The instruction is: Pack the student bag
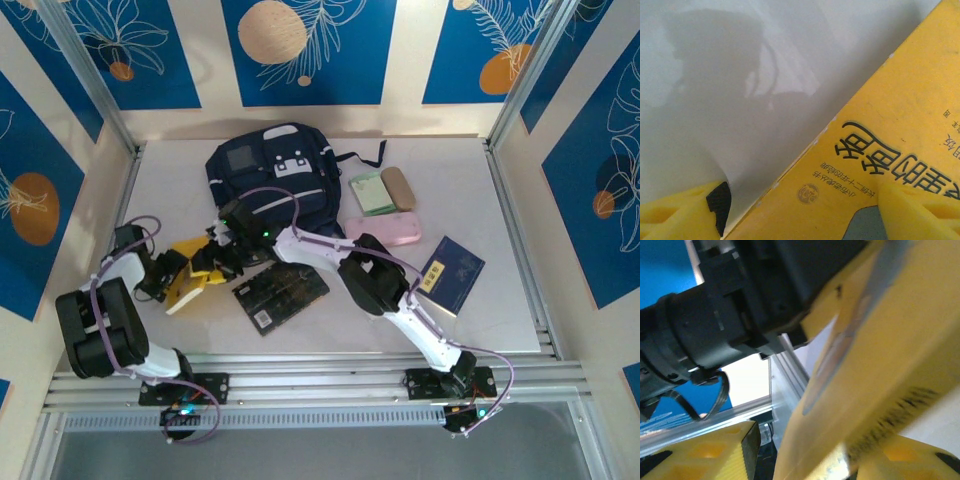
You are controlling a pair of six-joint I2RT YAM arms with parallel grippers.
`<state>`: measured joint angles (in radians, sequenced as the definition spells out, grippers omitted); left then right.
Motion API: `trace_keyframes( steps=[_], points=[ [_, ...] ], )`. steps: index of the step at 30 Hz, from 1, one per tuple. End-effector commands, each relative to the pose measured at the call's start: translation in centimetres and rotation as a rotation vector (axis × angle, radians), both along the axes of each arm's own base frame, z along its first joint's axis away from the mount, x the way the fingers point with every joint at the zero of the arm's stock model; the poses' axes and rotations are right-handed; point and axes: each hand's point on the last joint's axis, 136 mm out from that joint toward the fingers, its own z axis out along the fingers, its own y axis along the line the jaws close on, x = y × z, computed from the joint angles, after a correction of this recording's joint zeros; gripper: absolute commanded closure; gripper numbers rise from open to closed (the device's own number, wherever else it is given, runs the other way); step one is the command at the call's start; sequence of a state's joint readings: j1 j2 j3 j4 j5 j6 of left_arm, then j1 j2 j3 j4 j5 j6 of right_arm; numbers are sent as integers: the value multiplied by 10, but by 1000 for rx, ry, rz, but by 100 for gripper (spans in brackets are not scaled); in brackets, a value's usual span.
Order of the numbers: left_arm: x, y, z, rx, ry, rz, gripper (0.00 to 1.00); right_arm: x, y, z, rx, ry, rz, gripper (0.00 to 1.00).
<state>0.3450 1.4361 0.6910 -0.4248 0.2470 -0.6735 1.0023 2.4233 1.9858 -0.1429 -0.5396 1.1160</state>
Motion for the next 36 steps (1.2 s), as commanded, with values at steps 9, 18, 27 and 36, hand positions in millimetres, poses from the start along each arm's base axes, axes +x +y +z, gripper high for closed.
trace_keyframes(
  steps=[9, 18, 27, 36],
  points=[
    [-60, -95, -1, -370, 97, -115, 23, -3, -31, -31, -91, -14, -45, 51],
    [-63, -100, 5, -371, 81, -112, 21, 6, -70, -60, -192, -42, -103, 65],
    [-38, -71, 87, -157, -60, -164, 14, 12, -90, -37, -187, -173, -95, 100],
    [-20, -96, 109, -309, -224, -211, 11, 20, -124, 39, -54, -259, -74, 100]
  ],
)
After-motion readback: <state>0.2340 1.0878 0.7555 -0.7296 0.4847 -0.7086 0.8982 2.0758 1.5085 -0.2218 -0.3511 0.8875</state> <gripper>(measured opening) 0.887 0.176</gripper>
